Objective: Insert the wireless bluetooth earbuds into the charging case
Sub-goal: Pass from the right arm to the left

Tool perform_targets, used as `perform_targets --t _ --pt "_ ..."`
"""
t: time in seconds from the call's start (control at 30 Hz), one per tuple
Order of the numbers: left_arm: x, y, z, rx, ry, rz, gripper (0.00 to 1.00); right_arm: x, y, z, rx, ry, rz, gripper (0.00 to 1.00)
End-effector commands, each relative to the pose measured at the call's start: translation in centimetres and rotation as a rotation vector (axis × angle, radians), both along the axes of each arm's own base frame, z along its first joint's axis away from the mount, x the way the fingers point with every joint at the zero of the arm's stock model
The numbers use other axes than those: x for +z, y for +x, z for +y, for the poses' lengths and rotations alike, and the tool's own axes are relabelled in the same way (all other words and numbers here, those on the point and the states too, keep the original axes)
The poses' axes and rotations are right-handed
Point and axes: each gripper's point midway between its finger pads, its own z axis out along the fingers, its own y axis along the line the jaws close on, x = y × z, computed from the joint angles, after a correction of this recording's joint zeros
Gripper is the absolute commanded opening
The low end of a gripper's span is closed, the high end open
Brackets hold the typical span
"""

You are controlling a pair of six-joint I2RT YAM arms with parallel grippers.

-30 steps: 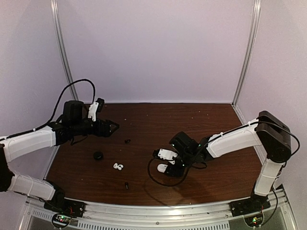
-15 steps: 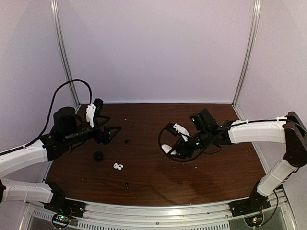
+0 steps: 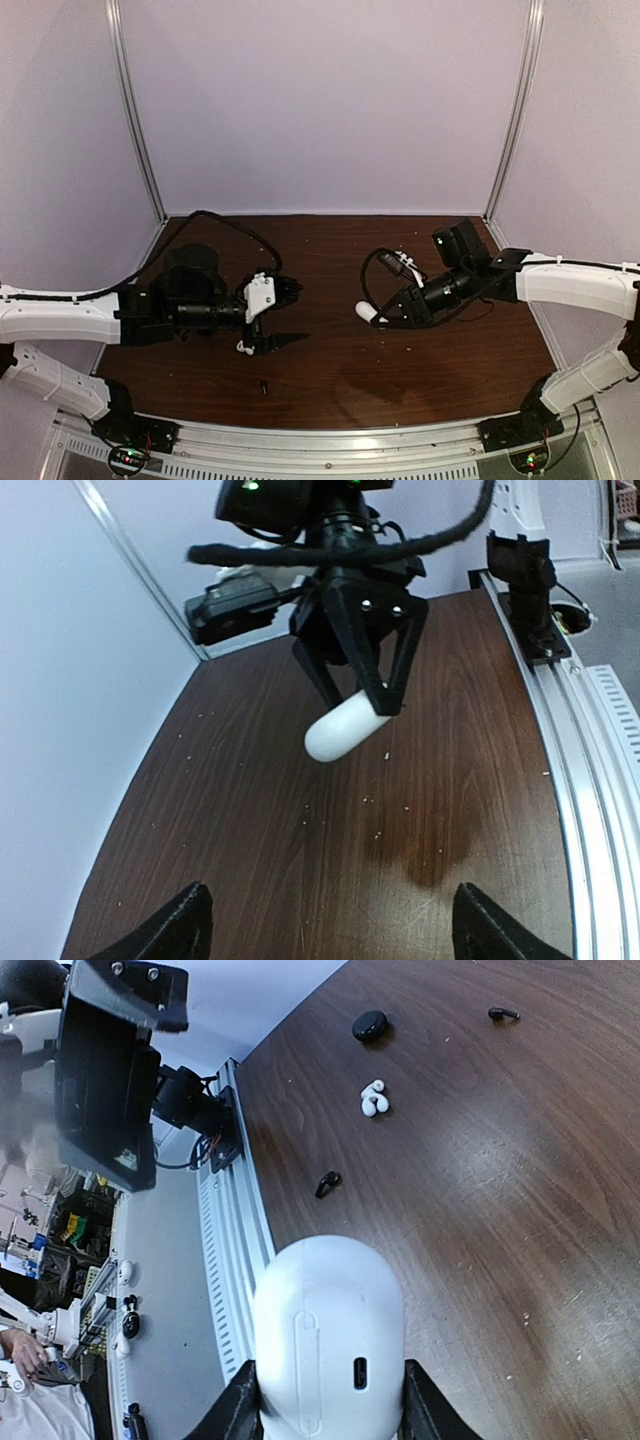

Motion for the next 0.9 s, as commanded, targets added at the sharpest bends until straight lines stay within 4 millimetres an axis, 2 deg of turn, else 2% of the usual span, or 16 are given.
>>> perform_targets --t 0.0,0.2,0.43,0.7,0.87 --pt "0.8 -1.4 -2.5 -0.097 0.069 -0.169 0.82 0.2 -2.3 -0.7 0.041 0.028 0.105 0.33" --pt "0.8 -3.6 -4.6 -0.22 0.101 -0.233 0.77 0.1 -3.4 -0.7 0.084 0.046 0.161 0.33" --pt "-0.7 -5.3 -6.9 -0.318 0.163 -0.3 0.68 0.7 -3.9 0.1 0.125 0.071 0.198 0.32" --pt "-1.2 -5.4 -8.2 -0.355 0.185 -0.33 0.64 0.5 -5.4 1.6 0.193 0.048 0.21 0.31" --pt "-2.1 -5.2 -8.7 -0.367 0.215 -0.336 0.6 1.1 -5.9 2.3 0.221 0.053 0.207 0.31"
